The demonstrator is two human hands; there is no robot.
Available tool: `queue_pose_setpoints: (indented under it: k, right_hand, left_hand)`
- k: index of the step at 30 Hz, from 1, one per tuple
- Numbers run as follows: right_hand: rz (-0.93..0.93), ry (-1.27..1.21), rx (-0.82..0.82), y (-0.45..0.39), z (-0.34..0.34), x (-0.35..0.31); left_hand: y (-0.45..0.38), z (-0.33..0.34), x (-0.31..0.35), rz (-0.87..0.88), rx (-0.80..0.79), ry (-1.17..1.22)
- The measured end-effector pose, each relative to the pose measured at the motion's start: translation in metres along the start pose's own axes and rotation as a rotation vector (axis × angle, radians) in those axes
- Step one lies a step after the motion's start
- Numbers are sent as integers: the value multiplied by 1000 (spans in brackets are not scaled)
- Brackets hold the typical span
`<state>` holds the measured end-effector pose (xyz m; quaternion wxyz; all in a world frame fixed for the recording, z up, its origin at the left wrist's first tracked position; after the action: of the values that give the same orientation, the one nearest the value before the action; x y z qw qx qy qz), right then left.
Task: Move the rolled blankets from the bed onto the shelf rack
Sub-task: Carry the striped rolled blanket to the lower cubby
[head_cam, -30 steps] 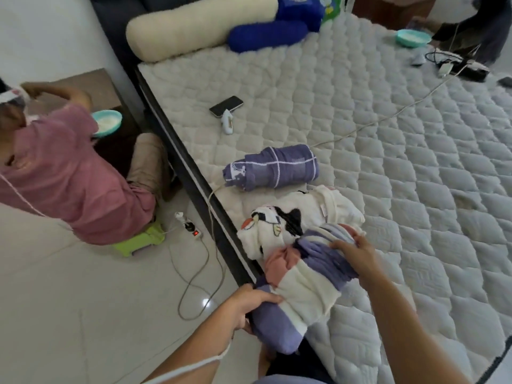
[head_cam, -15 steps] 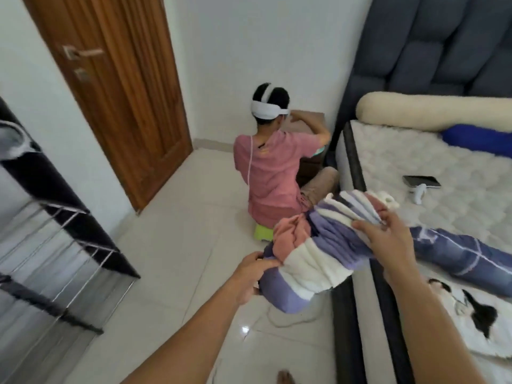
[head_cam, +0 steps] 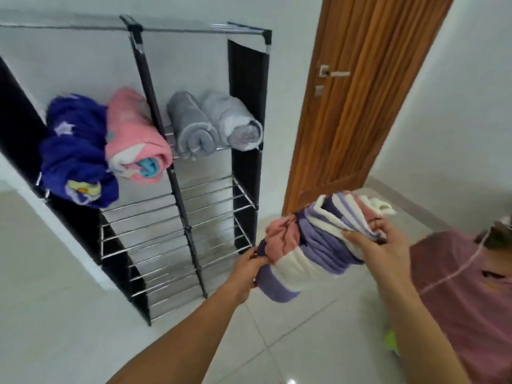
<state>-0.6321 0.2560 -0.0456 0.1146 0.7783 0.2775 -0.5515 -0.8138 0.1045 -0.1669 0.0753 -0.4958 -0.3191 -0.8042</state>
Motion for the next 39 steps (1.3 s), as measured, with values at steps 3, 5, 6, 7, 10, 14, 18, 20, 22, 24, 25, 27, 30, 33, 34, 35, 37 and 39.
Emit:
queue_pose_setpoints:
  k: [3, 5, 6, 7, 10, 14, 18, 20, 22, 24, 25, 27, 30, 33, 34, 35, 37, 39]
  right_hand:
    - [-68, 87, -151, -73, 43, -5]
    - [-143, 120, -245, -116, 75, -12]
    - [-158, 143, -287, -133, 92, -16]
    - [-169, 162, -337, -148, 110, -21]
    - [-192, 173, -474, -196, 161, -26]
    - [-116, 222, -600, -248, 232, -12]
    - [-49, 278, -665, -275, 298, 21]
    - [-11, 267, -728, -288, 325, 37]
    - [14, 216, -774, -305, 348, 42]
    - [59, 198, -781, -323, 366, 45]
    - [77, 191, -773, -331, 373, 46]
    - [78, 180, -756, -346, 385, 51]
    - [128, 164, -770, -359, 398, 57]
    - [117, 215, -862, -361, 407, 69]
    - [114, 284, -900, -358, 407, 77]
    - [116, 363, -931, -353, 406, 85]
    - [112, 486, -951, -343, 398, 101]
    - [118, 500, -893, -336, 389, 111]
  left_hand:
    - [-40, -24, 17, 14, 121, 106]
    - [-61, -40, 21, 20, 183, 181]
    - [-70, -49, 20, 8, 219, 224]
    - [-78, -56, 19, -5, 257, 267]
    - [-103, -76, 18, -36, 335, 374]
    - [-134, -108, 19, -130, 410, 432]
    - [-163, -144, 19, -220, 434, 483]
    - [-175, -161, 16, -264, 456, 489]
    - [-189, -176, 17, -278, 476, 498]
    - [-203, -187, 24, -264, 468, 497]
    - [-210, -191, 30, -245, 457, 474]
    - [-223, -197, 42, -200, 417, 413]
    - [-242, -199, 52, -190, 364, 374]
    - [-262, -194, 58, -106, 353, 383]
    - [-271, -190, 60, -68, 345, 384]
    - [-279, -186, 62, -44, 330, 388]
    - [-289, -175, 63, -25, 302, 416]
    - [-295, -169, 61, -12, 305, 429]
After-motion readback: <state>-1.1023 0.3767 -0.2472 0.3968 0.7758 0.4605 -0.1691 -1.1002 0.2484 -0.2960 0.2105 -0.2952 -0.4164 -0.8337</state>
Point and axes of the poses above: each hand's wrist, its own y-axis away from the middle knuckle, its own z-axis out of the palm, x = y × z, the point moved 3 cm from there along -y, towards the middle knuckle, and after that the axes turned 11 degrees about -x, right-handed, at the moved point
